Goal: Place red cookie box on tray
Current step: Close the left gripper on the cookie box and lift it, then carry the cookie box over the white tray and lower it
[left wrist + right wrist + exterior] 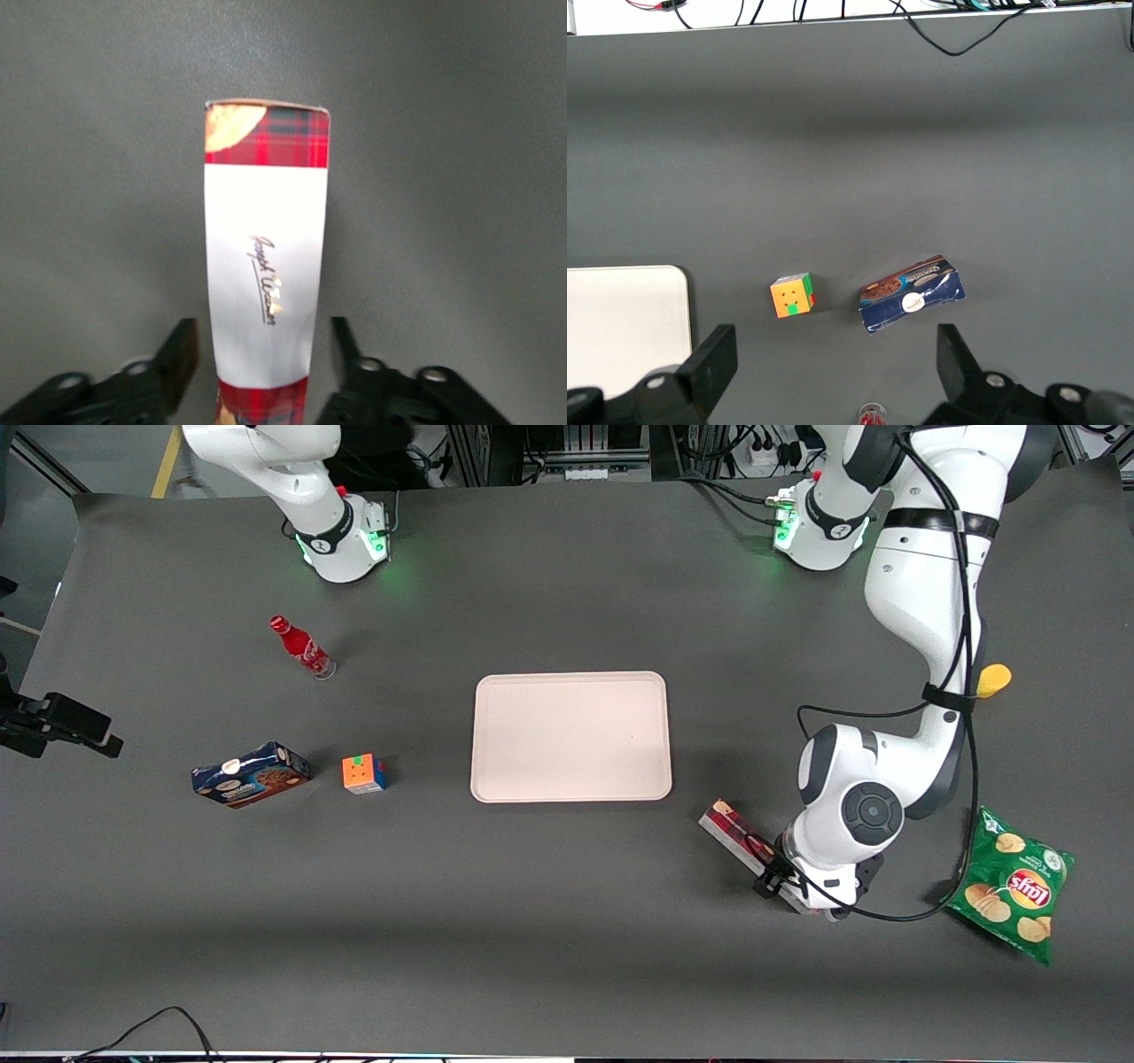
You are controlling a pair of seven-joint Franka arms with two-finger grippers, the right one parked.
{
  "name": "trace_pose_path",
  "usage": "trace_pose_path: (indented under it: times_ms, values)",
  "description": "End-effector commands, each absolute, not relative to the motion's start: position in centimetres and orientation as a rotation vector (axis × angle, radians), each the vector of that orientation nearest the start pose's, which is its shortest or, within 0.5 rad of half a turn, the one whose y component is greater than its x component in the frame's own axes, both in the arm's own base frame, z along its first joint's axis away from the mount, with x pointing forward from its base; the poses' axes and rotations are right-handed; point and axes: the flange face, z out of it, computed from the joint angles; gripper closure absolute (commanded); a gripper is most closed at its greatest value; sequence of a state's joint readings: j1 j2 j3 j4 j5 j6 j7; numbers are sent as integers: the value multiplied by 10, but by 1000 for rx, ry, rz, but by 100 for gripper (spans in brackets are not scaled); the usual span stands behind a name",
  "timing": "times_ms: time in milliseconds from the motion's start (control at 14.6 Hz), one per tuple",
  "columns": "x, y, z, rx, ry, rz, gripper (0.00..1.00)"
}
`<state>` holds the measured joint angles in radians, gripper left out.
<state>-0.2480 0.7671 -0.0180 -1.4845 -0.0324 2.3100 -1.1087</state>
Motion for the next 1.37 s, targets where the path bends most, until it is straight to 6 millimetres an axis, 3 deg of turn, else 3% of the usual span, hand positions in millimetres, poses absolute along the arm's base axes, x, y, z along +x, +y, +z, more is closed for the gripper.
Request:
trace_pose_path:
  times_ms: [0, 206, 412, 618, 893, 1031, 1305]
  values:
    - [698, -200, 227, -2903, -1402, -38, 77]
    - [697, -203, 225, -2914, -1382, -31, 98]
    - [699, -201, 246, -2972, -1257, -58, 100]
    - [698, -197, 299, -3070, -930, -70, 100]
    - [696, -194, 398, -3122, -401, -33, 100]
    - [688, -200, 442, -3130, -273, 0, 100]
    - [651, -270, 492, -3158, -75, 3, 100]
